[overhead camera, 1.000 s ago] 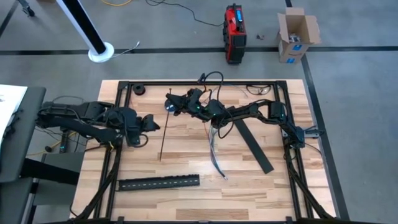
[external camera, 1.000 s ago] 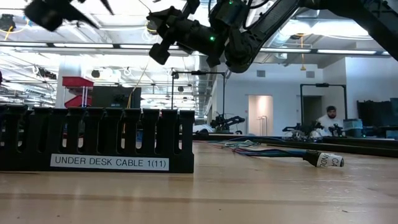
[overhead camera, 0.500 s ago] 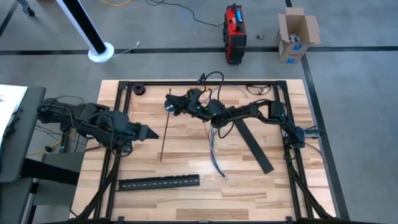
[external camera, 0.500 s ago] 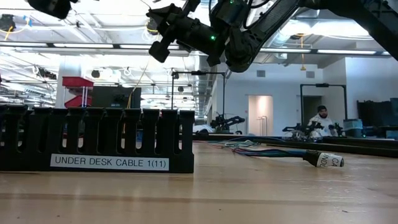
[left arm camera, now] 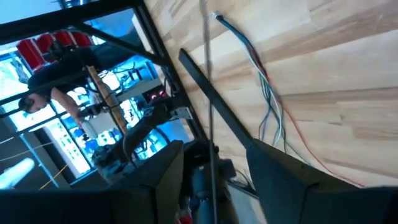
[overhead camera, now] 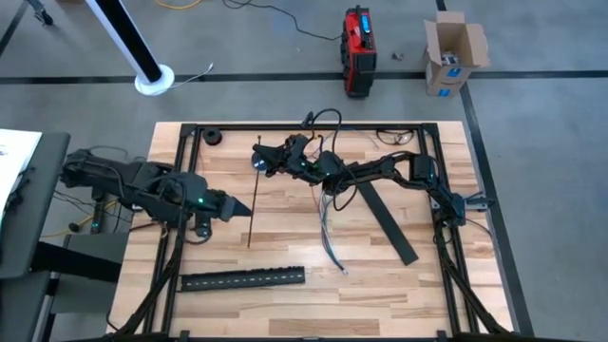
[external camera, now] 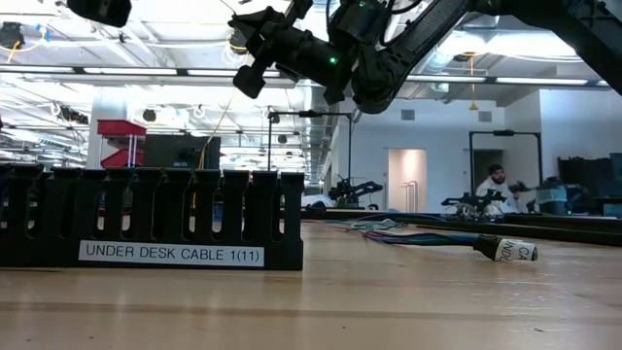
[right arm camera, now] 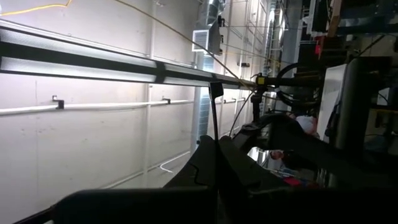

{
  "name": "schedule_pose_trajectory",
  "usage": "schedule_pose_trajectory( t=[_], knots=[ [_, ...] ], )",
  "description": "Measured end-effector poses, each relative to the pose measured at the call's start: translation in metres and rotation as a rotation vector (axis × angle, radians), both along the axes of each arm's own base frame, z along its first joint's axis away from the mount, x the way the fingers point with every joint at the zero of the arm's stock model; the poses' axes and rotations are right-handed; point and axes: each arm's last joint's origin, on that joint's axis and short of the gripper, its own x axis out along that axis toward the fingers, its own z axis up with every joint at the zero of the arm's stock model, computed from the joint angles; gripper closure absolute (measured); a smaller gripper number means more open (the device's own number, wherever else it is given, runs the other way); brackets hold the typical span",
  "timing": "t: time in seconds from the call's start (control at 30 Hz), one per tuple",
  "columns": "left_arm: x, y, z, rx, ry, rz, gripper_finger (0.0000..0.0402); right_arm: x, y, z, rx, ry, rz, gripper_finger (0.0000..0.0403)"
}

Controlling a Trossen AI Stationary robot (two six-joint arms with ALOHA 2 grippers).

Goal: Ziptie cables
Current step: Wrap the cable wires with the black zip tie

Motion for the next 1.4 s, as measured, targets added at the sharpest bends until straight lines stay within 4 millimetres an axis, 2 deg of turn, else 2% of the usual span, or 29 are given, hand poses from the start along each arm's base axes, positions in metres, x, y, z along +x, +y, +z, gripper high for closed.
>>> schedule_pose_trajectory(
  t=[0.23,0.43,0.57,0.77,0.9,1.03,1.17,1.3,1.4],
  knots=[
    [0.012,-0.003,-0.007,0.009,0.036,0.005,0.0230,0.000,0.000,0.000,0.000,-0.001,0.000,0.0403],
    [0.014,-0.002,-0.004,0.014,-0.008,0.041,0.0236,-0.001,0.000,0.001,-0.014,-0.010,-0.009,0.0403],
    [0.014,-0.001,-0.003,0.011,-0.014,0.082,0.0278,-0.002,0.000,0.003,-0.022,-0.027,-0.013,0.0403],
    [0.014,-0.001,-0.004,-0.002,-0.005,0.101,0.0387,-0.003,-0.006,0.003,-0.019,-0.027,-0.024,0.0403],
    [0.014,-0.001,-0.004,-0.066,-0.006,0.149,0.0399,-0.003,-0.008,0.002,-0.008,-0.027,-0.046,0.0403],
    [0.017,-0.001,0.000,-0.302,-0.051,0.291,0.0400,-0.004,-0.012,0.002,-0.028,-0.018,-0.095,0.0403],
    [0.021,0.006,0.006,-0.671,-0.114,0.498,0.0401,-0.004,-0.017,0.001,-0.081,0.013,-0.146,0.0403],
    [0.025,0.020,0.010,-1.054,-0.169,0.727,0.0401,-0.001,-0.021,-0.003,-0.207,0.109,-0.235,0.0403],
    [0.024,0.030,0.013,-1.260,-0.220,0.843,0.0401,0.004,-0.021,0.002,-0.352,0.173,-0.283,0.0403]
  ],
)
